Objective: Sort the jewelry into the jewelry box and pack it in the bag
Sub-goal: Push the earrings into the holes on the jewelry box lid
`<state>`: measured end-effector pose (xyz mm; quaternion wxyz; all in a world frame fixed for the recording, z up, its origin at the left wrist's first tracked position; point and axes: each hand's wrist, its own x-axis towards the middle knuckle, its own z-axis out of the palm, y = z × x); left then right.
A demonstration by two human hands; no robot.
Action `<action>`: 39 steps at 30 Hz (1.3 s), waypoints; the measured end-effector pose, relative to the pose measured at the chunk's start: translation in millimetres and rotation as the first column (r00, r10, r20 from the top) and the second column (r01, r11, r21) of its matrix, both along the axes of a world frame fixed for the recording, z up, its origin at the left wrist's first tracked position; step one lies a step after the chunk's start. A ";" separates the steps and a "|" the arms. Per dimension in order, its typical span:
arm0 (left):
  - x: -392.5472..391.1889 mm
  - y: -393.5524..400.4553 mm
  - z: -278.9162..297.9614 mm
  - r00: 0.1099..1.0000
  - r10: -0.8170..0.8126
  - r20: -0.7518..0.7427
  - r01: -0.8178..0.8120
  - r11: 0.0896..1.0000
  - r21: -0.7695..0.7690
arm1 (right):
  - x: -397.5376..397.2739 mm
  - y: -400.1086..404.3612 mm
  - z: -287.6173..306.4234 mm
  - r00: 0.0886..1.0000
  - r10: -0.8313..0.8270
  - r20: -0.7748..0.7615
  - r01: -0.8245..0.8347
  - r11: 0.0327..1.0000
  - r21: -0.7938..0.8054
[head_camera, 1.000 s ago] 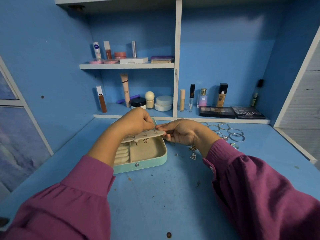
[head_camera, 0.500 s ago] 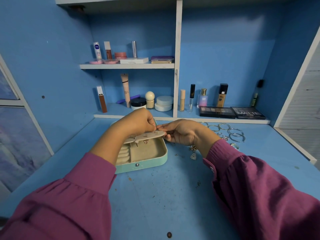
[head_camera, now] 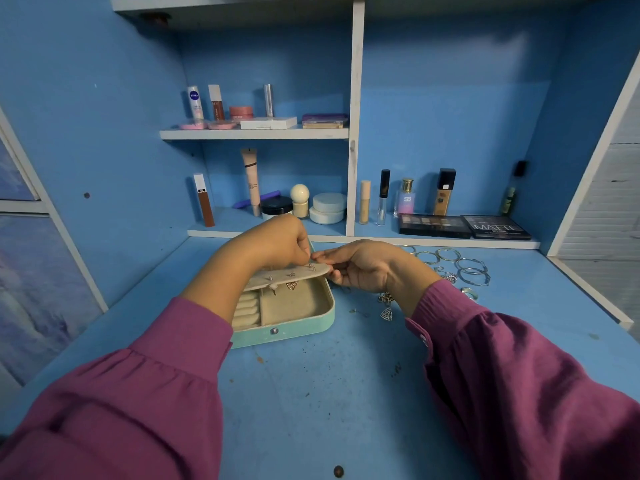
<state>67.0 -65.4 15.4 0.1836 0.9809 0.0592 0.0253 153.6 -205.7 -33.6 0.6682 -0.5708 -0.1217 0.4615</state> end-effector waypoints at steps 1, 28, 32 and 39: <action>0.2 -0.2 0.0 1.000 -0.001 -0.001 0.001 1.000 0.001 | 0.0 0.4 -0.3 1.000 -0.001 -0.002 0.001 1.000 0.002; -43.4 73.1 2.4 0.965 0.204 0.165 -0.087 0.843 -0.531 | -8.6 -3.6 6.3 0.972 0.025 0.234 -0.025 1.000 0.000; -60.6 104.4 -22.2 0.951 0.259 0.171 -0.097 0.772 -0.629 | -10.5 -2.0 4.2 0.936 0.019 0.352 -0.023 1.000 0.009; -69.4 123.8 -51.5 0.970 0.238 0.055 -0.117 0.652 -0.749 | -13.6 6.1 -3.1 0.844 -0.085 0.529 0.079 0.996 0.033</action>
